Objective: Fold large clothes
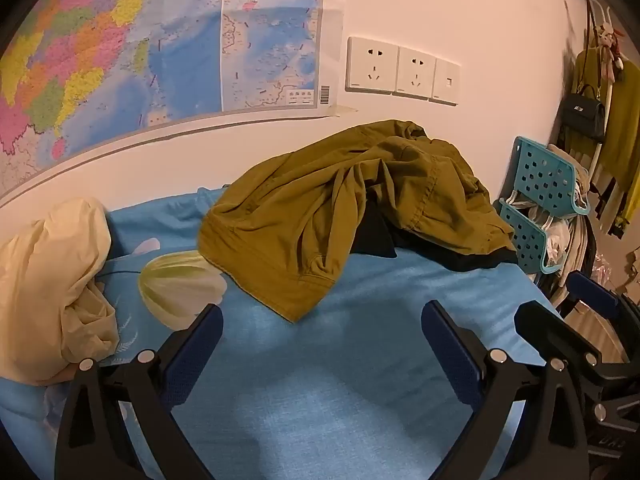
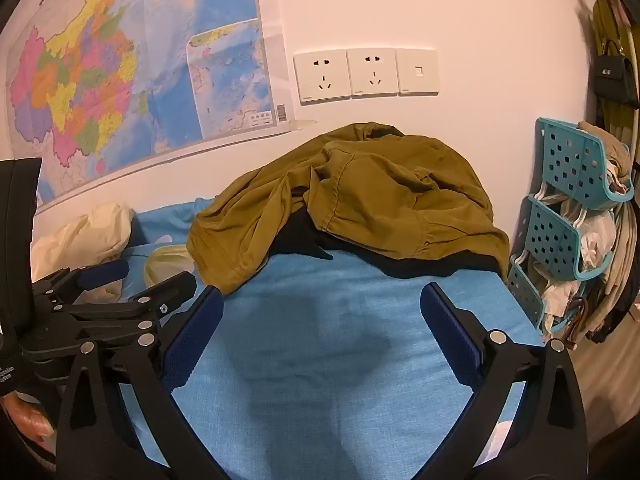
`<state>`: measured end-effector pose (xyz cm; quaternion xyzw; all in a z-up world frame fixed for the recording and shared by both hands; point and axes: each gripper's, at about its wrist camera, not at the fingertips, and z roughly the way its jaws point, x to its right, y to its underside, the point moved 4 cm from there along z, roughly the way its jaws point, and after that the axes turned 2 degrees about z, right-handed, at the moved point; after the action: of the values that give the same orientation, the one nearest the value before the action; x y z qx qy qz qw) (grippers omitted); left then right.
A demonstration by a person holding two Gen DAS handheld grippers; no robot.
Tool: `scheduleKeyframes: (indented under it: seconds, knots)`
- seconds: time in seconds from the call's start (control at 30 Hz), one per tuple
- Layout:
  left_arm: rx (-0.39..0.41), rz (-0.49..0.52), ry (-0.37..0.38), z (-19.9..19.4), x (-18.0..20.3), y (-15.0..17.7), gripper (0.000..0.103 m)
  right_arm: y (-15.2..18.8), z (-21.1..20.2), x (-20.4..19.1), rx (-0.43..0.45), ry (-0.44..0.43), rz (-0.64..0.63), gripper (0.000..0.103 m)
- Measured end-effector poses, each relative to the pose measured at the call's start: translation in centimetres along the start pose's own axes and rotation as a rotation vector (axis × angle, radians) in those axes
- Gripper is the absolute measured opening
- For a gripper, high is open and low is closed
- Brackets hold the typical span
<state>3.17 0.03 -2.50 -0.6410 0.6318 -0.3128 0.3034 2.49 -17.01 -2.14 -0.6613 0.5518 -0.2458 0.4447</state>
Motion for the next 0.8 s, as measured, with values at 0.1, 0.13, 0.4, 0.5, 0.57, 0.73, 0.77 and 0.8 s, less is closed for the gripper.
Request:
scheduleKeyframes:
  seconds: [0.1, 0.13, 0.4, 0.5, 0.57, 0.73, 0.77, 0.8]
  knots:
    - [0.012, 0.003, 0.001, -0.1, 0.0, 0.0, 0.096, 0.0, 0.0, 0.0, -0.012, 0.003, -0.003, 0.098]
    - [0.007, 0.004, -0.001, 0.0, 0.0, 0.0, 0.096, 0.0, 0.0, 0.0, -0.011, 0.004, -0.001, 0.097]
    - [-0.019, -0.015, -0.002, 0.5, -0.2, 0.0, 0.096, 0.0, 0.1, 0.3, -0.009, 0.01, -0.009, 0.097]
    - [-0.017, -0.025, -0.005, 0.1, -0.5, 0.1, 0.096, -0.1, 0.0, 0.1, -0.006, 0.013, -0.01, 0.098]
    - [-0.02, -0.03, -0.002, 0.3, -1.0, 0.1, 0.096, -0.4, -0.1, -0.1, -0.005, 0.012, -0.011, 0.098]
    - [-0.013, -0.027, -0.002, 0.1, -1.0, 0.0, 0.096, 0.0, 0.0, -0.1, -0.003, 0.011, -0.022, 0.098]
    - [-0.012, -0.025, -0.002, 0.1, -1.0, 0.0, 0.096, 0.0, 0.0, -0.1, -0.003, 0.009, -0.022, 0.098]
    - [-0.01, -0.025, -0.006, 0.1, -1.0, 0.0, 0.096, 0.0, 0.0, -0.2, -0.001, 0.01, -0.021, 0.098]
